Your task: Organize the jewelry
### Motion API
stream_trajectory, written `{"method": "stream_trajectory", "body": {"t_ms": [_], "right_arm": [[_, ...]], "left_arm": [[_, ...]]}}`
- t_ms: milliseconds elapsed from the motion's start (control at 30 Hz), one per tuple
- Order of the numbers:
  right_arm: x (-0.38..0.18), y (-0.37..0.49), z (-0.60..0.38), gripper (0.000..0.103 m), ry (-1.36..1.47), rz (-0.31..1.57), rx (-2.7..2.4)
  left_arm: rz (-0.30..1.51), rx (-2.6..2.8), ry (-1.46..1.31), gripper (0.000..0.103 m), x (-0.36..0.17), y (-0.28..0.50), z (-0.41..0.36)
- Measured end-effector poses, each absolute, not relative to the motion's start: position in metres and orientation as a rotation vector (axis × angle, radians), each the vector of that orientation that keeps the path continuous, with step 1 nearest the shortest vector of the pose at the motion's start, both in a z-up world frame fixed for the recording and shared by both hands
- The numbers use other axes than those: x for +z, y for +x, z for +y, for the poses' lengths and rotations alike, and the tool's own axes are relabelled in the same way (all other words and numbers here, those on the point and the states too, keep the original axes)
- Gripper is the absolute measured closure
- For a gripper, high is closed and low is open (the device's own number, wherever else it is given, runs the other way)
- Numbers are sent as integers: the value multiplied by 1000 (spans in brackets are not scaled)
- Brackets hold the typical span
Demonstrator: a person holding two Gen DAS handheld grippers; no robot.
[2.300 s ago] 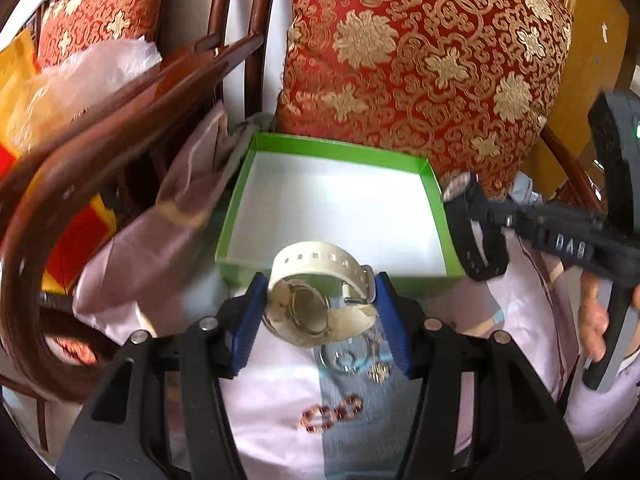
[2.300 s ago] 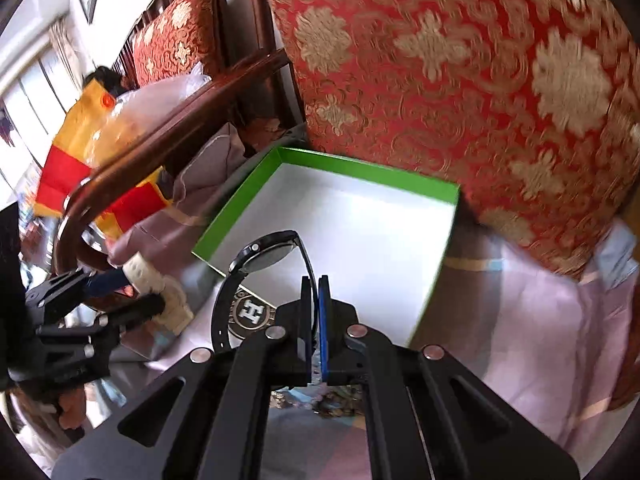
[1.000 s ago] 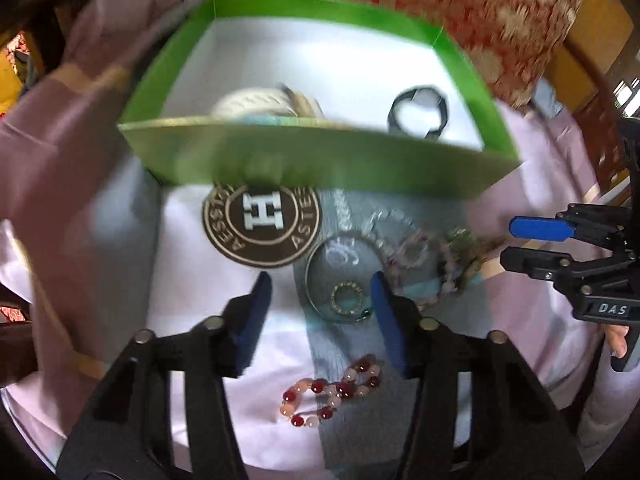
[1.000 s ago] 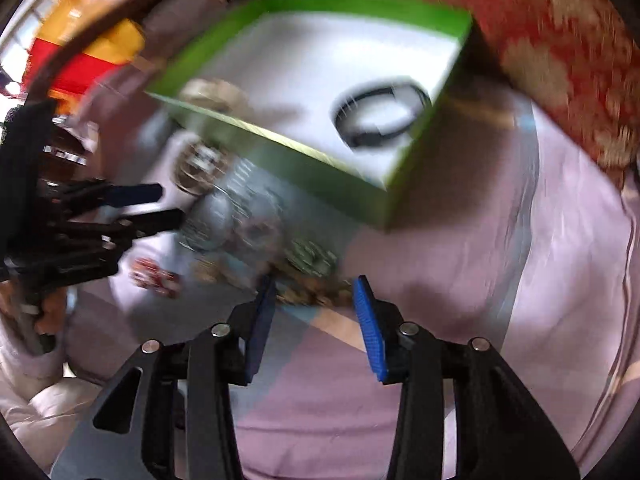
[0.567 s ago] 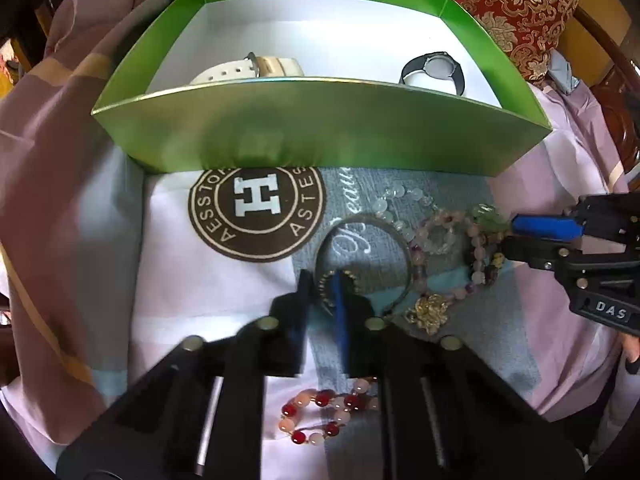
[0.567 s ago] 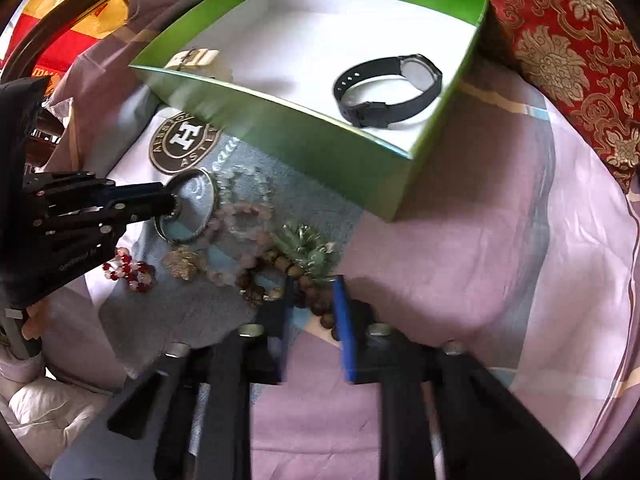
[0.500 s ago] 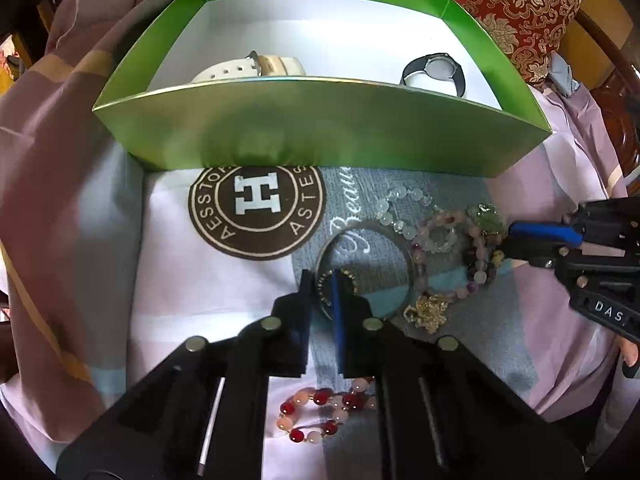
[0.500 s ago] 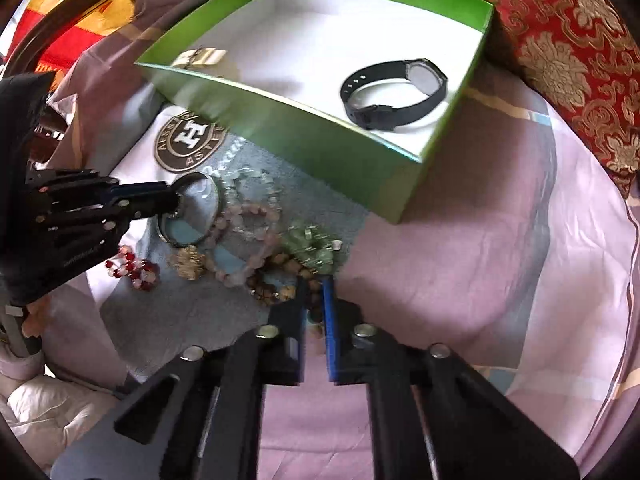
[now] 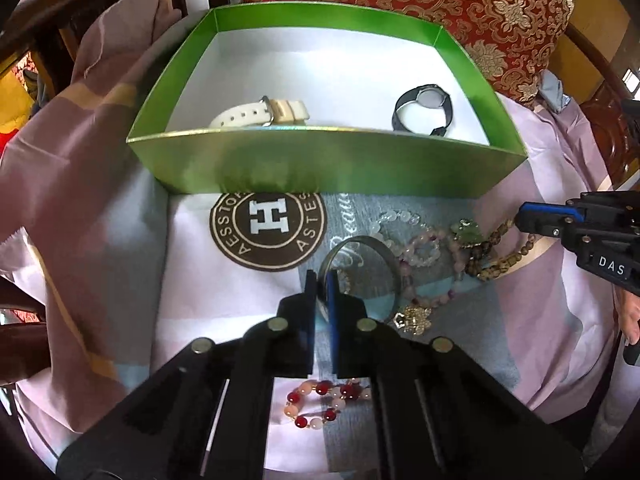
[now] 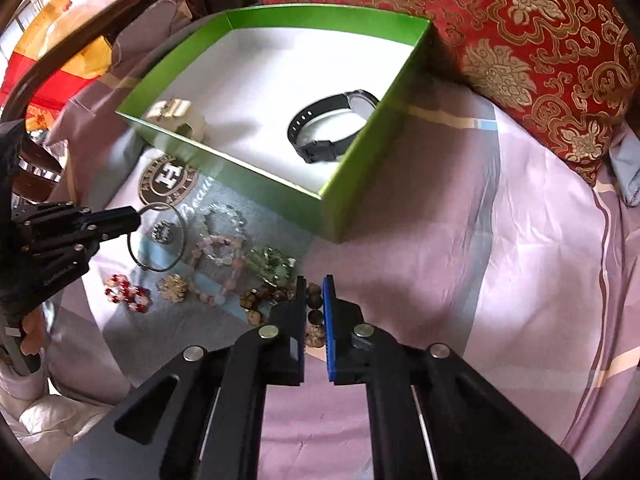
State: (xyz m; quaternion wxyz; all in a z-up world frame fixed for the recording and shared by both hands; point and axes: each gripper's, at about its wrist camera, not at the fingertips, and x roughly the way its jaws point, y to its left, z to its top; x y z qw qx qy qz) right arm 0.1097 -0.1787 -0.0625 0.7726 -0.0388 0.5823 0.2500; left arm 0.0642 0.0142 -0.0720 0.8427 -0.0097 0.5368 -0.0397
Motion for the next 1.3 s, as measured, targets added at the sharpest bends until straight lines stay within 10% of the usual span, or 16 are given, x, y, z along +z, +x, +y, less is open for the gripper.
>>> {"method": "stream_trajectory", "body": {"t_ms": [1300], "right_arm": [[-22,105,-194,95,53,1172,609]], "left_arm": [[1048,-140,-53,98,-31,45,5]]}}
